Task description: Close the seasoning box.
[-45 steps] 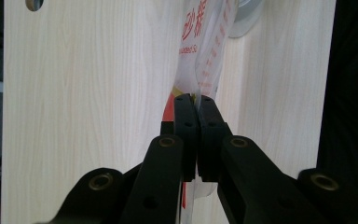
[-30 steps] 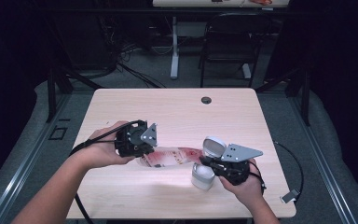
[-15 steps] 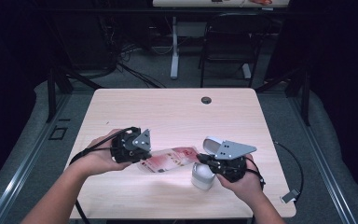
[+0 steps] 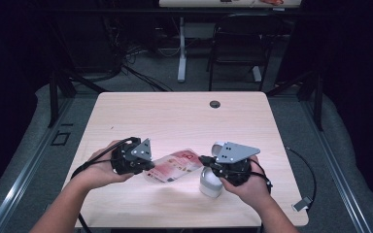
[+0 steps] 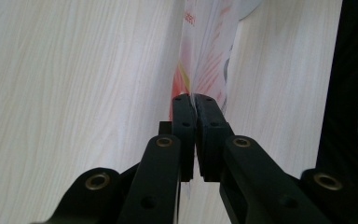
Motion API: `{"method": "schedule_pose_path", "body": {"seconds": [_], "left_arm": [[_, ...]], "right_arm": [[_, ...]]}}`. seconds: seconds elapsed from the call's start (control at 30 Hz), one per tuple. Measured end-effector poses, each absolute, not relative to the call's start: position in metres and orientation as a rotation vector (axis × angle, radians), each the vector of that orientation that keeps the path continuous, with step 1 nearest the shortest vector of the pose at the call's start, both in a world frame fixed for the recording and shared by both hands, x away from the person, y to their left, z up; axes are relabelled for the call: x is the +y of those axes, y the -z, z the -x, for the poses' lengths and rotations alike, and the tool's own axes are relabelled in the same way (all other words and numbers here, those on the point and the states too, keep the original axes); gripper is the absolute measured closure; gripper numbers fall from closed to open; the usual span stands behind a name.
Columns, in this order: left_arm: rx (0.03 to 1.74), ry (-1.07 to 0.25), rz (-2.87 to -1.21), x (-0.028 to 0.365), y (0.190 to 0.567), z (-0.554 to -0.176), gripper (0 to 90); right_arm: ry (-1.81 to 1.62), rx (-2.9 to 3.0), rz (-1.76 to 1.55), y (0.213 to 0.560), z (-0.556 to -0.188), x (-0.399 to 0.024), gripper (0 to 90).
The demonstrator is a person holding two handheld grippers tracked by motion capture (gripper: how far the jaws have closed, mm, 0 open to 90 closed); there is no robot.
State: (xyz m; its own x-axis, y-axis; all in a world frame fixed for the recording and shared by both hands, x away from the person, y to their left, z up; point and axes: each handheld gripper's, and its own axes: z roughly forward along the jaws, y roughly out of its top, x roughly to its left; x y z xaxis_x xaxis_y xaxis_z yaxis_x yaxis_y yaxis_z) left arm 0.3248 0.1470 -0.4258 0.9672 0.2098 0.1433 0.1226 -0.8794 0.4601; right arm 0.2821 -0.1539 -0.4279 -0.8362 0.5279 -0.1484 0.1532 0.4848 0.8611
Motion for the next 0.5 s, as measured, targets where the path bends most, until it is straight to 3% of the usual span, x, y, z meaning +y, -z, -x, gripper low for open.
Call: {"method": "schedule_pose_path", "body": {"seconds": [0.5], "left_arm": [[0.317, -0.299, -2.519, 0.161, 0.454, -0.316, 86.9]], "right_arm": [[-1.239, 2.357, -0.513, 0.412, -0.285, -0.137, 90.0]]}}
